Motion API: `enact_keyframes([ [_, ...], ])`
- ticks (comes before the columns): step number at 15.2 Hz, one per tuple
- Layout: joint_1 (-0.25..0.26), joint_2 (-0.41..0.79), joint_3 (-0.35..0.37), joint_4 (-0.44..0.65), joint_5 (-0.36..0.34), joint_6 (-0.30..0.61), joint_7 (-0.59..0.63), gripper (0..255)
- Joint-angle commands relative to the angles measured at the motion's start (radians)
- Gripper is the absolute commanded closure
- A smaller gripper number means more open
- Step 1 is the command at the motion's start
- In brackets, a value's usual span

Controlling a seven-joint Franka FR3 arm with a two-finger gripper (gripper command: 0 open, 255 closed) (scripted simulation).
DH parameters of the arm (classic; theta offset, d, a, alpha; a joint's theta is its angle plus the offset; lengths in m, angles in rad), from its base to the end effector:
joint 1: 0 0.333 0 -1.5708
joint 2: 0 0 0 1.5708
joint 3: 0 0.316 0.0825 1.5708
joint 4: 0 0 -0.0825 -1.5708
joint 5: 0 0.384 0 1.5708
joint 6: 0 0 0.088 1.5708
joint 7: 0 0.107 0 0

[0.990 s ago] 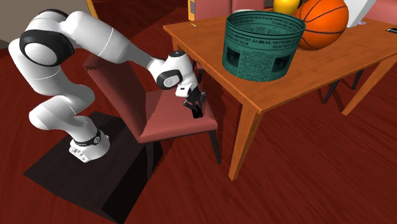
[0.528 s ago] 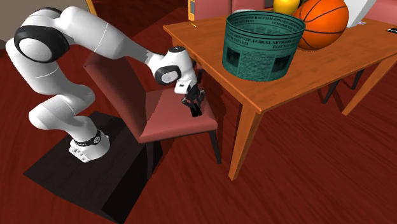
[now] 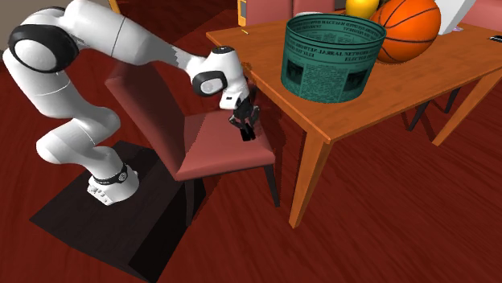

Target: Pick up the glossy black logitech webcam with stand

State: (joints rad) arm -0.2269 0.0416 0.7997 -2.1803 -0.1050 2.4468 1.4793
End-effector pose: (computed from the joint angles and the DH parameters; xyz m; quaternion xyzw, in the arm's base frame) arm 0.4718 0.3015 0.4005 -0.9068 0.4038 -0.0816 0.0895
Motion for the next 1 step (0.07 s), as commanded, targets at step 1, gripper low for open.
enact_keyframes([
  [1,-0.001,-0.006,0.000,0.002,0.008,-0.006,-0.006,255],
])
